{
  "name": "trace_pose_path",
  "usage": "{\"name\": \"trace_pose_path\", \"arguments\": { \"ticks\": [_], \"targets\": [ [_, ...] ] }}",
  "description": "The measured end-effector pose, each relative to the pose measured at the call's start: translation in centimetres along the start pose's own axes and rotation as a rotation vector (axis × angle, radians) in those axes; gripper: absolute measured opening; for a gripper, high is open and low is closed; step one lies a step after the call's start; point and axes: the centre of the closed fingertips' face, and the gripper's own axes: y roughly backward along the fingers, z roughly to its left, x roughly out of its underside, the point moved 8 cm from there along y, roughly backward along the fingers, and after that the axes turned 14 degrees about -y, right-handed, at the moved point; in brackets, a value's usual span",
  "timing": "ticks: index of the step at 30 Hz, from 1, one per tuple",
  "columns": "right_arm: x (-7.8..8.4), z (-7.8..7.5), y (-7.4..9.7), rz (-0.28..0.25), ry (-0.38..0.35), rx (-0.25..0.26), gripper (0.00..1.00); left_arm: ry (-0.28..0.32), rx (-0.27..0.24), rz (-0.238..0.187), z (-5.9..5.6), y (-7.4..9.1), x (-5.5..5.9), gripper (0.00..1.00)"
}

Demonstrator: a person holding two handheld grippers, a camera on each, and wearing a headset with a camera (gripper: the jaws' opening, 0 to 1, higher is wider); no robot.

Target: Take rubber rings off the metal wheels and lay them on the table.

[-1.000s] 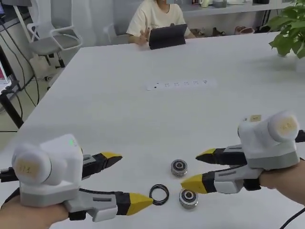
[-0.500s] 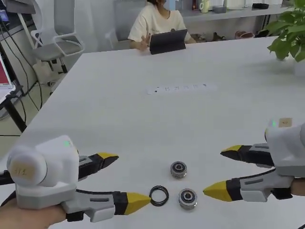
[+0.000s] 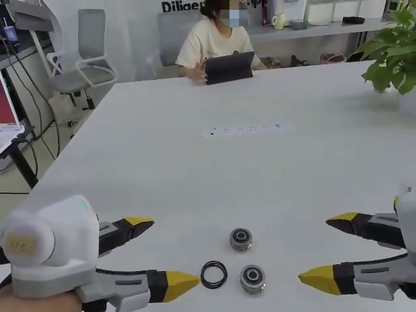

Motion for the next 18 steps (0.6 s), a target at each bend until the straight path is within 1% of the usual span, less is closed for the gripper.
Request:
{"name": "trace_pose_path", "arguments": {
  "ticks": [5,8,12,18],
  "targets": [
    [0.4,-0.3,0.9,0.003,0.015,0.02,0.7,-0.007,-0.012,0.005,-0.3,0.2,-0.1,0.73],
    [0.5,-0.6,1.3,-0.005,0.001,0.023,0.7,-0.009,-0.02,0.015,-0.4,0.5,0.0,0.73],
    [0.7,-0.7,1.5,-0.006,-0.006,0.026,0.7,-0.003,-0.028,0.026,-0.5,0.9,0.4,0.73],
    [0.8,-0.7,1.6,-0.012,-0.024,0.024,0.7,0.014,-0.035,0.029,-0.5,1.1,0.8,0.73]
  ]
}}
